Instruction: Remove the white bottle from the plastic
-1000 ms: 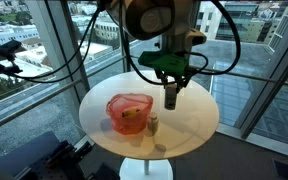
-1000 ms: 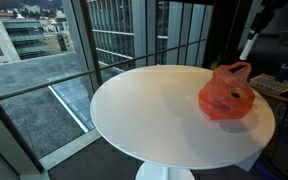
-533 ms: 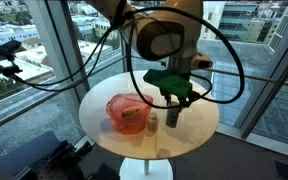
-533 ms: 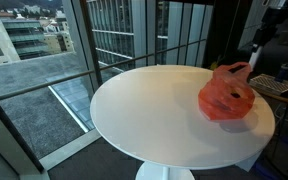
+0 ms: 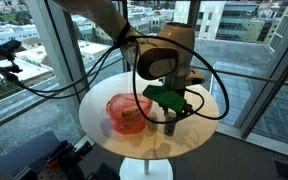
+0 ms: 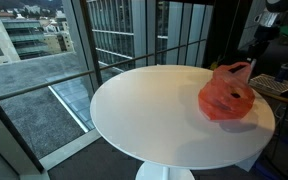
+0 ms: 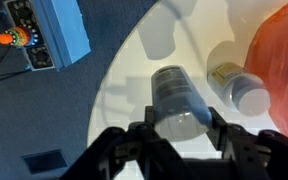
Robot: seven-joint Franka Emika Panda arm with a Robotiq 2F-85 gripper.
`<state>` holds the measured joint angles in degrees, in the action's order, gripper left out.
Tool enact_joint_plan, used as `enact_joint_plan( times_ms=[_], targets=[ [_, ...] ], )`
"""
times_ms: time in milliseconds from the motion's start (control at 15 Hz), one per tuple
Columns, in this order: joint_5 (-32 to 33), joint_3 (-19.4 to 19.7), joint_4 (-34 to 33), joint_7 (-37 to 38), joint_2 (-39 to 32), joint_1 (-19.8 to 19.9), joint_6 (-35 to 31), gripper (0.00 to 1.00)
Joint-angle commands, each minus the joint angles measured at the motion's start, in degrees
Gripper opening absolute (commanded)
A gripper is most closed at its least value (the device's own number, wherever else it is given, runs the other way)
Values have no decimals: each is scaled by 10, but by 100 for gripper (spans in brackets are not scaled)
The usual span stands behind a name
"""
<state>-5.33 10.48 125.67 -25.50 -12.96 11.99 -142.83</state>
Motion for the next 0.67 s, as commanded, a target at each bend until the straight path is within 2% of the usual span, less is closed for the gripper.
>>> enact_joint_plan(
  times_ms=[0, 267, 600],
  targets=[
    [-8, -20, 13, -5, -14, 14, -41, 27],
    [-17, -39, 29, -18, -26, 24, -87, 27],
    [-41, -64, 37, -35, -34, 45, -110, 27]
  ],
)
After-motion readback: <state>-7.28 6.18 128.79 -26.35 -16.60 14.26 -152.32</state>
